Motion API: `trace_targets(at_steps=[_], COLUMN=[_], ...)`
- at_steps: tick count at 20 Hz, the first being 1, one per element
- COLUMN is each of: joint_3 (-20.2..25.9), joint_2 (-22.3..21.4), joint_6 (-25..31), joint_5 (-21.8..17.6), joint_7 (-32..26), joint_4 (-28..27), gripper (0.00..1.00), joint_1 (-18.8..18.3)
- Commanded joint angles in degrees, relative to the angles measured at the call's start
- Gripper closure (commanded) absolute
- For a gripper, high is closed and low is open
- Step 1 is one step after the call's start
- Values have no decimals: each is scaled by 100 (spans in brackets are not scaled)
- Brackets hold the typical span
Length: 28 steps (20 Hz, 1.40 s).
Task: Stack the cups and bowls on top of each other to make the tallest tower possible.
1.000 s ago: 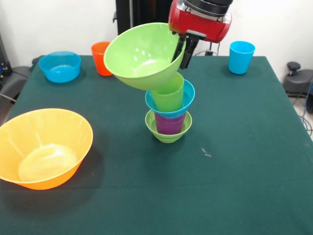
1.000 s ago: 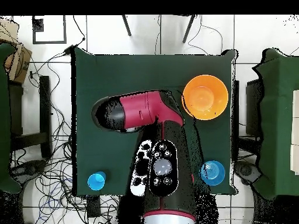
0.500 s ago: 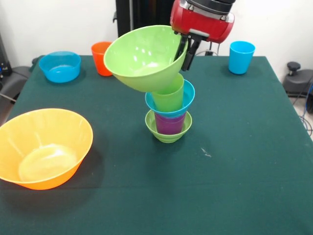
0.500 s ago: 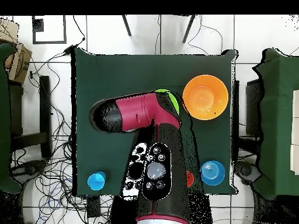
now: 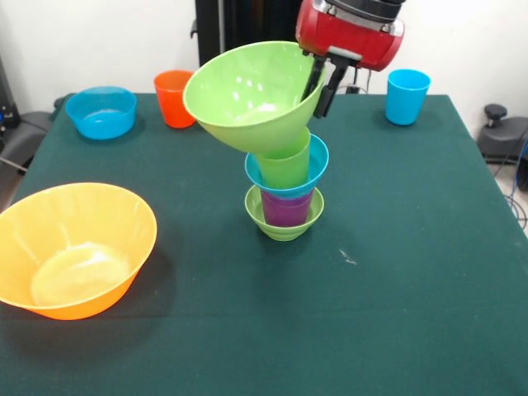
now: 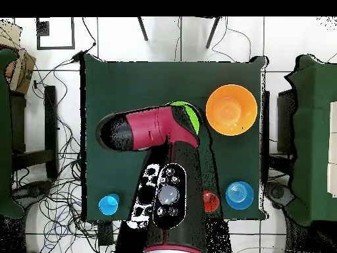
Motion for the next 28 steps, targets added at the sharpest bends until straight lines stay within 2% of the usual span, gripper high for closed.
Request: trace_targets(at_steps=[1,16,23,28], joint_3=[37,-167,-302,-421], joint_2=[333,511,517,330], joint_6=[-551,-860,-778,-567], joint_5=[197,470,537,550], joint_7=[1257,1083,1116,963], joint_4=[134,195,225,350], gripper=[100,100,100,100], joint_1=[192,290,390,413])
